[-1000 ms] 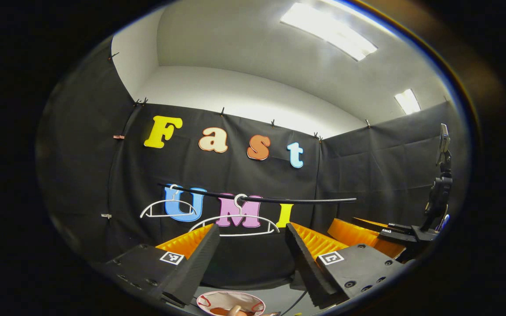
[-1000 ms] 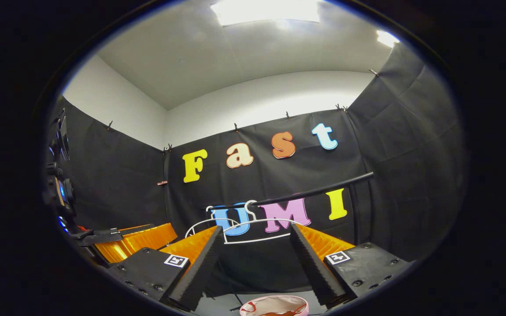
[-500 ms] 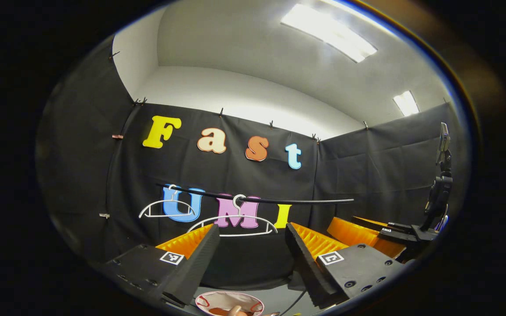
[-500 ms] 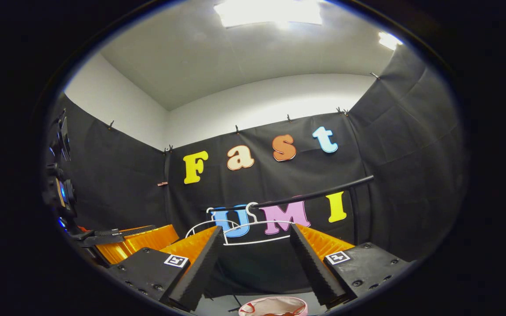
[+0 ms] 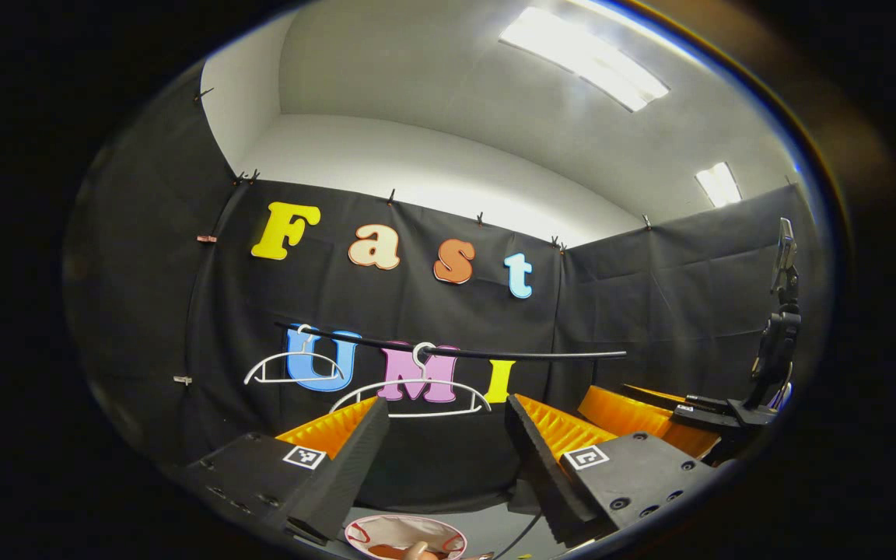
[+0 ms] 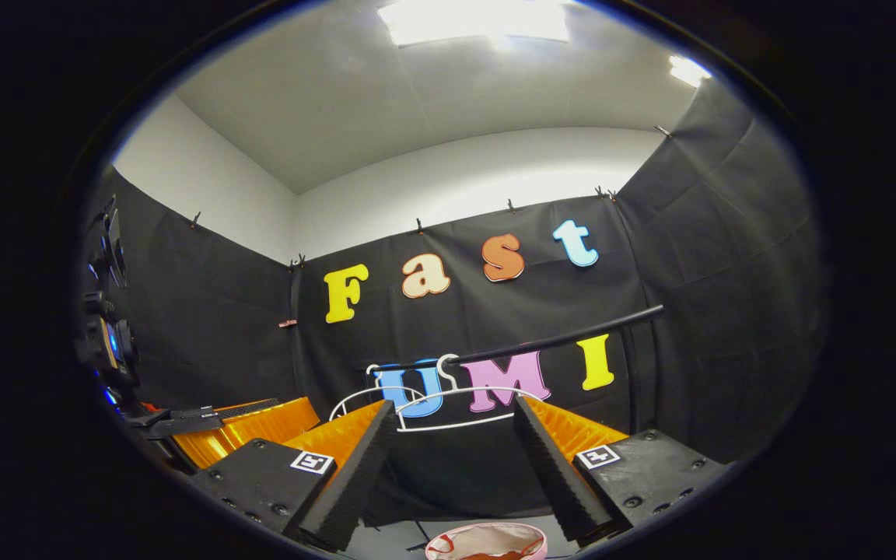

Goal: Grasp the clothes on the hanger with both hands and then place them into the laundry hamper below.

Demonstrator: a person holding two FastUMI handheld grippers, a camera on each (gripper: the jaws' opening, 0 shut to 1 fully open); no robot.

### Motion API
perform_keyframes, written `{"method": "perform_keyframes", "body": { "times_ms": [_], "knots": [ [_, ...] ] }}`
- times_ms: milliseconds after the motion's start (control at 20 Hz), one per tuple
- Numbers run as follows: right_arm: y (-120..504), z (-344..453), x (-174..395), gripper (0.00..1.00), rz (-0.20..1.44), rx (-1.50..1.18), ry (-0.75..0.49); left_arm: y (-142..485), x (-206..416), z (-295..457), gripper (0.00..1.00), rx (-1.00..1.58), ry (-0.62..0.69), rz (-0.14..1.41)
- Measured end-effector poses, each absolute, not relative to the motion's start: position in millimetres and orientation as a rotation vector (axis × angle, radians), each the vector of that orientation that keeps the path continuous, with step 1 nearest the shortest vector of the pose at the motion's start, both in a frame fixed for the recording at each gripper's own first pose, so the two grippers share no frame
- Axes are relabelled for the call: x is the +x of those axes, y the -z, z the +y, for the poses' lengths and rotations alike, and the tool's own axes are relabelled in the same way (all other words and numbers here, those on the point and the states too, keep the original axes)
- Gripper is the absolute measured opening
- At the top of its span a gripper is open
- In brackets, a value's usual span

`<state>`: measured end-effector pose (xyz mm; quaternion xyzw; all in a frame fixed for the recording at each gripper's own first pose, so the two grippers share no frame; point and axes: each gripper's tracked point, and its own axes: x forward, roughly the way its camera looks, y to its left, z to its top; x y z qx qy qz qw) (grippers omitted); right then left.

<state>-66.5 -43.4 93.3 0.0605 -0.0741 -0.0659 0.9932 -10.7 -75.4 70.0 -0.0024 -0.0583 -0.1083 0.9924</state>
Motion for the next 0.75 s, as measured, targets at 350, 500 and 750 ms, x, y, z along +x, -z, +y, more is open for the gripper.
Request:
{"method": "perform_keyframes", "body": {
  "times_ms": [350,500,750],
  "knots": [
    [-96.0,-43.9,-70.5,0.97,-0.153,0.129,0.144,-68.2,-11.8,-76.3,0.95,0.004,0.227,-0.106],
    [-92.1,-44.4,-70.0,0.97,-0.142,0.131,0.149,-70.5,-13.3,-75.5,0.95,0.0,0.233,-0.108],
    [-91.0,-45.3,-69.2,0.97,-0.131,0.127,0.154,-71.1,-12.7,-72.7,0.95,-0.005,0.232,-0.113]
  ]
}}
